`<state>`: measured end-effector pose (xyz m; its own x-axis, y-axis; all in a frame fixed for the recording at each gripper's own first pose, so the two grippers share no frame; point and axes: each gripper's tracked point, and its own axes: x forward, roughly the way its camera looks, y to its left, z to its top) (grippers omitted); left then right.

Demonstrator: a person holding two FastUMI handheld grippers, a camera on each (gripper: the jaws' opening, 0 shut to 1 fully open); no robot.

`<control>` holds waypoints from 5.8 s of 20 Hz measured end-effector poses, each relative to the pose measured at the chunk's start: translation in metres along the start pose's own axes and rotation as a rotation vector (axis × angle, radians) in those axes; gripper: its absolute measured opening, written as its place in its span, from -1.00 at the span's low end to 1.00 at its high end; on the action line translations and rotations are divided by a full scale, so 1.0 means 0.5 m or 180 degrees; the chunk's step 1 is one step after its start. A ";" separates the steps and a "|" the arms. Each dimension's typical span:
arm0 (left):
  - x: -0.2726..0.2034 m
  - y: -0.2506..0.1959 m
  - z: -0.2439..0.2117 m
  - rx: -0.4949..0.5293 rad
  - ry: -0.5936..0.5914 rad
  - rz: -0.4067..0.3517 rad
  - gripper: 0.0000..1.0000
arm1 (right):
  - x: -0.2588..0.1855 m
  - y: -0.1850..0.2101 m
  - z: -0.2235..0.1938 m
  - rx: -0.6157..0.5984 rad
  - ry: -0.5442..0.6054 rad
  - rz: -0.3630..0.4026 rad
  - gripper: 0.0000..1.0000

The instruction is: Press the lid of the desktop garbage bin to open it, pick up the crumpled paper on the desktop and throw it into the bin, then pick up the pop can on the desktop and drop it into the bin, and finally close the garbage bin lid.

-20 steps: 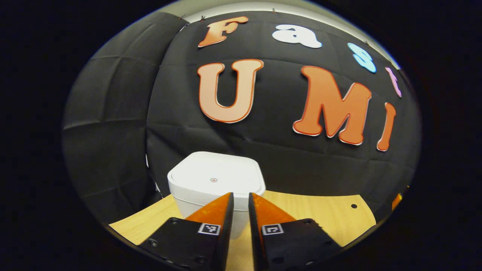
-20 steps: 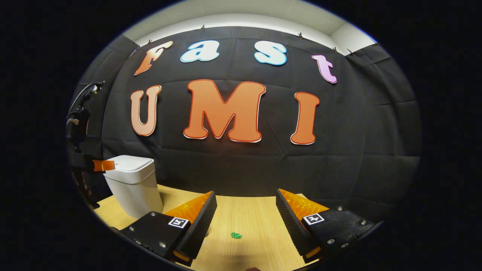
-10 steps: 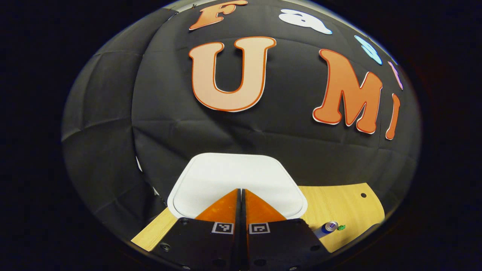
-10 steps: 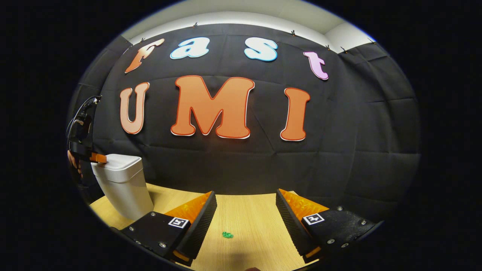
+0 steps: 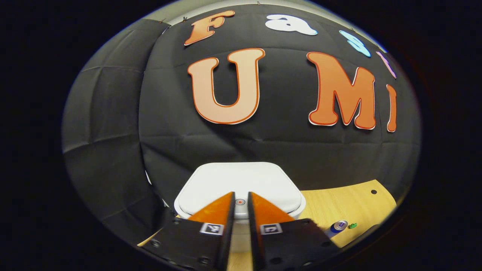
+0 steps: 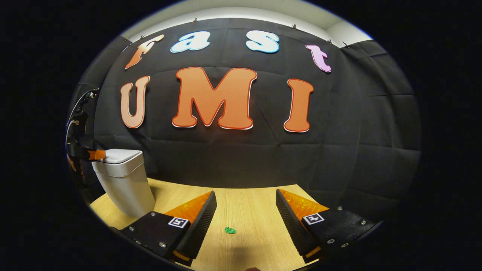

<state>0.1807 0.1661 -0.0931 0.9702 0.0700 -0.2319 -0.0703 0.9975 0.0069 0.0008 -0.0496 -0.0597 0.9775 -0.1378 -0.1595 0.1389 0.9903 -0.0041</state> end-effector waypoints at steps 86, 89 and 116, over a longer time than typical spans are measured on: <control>-0.199 -0.455 -0.278 0.0324 0.0271 -0.1437 0.91 | 0.076 -0.085 0.069 0.0099 0.0204 0.0470 0.88; -0.106 -0.546 -0.422 0.0399 0.0824 -0.1503 0.96 | 0.039 -0.180 0.080 0.0059 0.0192 0.0131 0.88; -0.049 -0.150 0.091 -0.0013 -0.0040 -0.0290 0.54 | 0.056 -0.076 0.084 0.0410 0.0064 0.0442 0.88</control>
<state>0.1729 0.0898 -0.0437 0.9755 -0.0208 -0.2191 0.0173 0.9997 -0.0178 0.0298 -0.0918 -0.0224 0.9855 0.0018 -0.1695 0.0232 0.9891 0.1457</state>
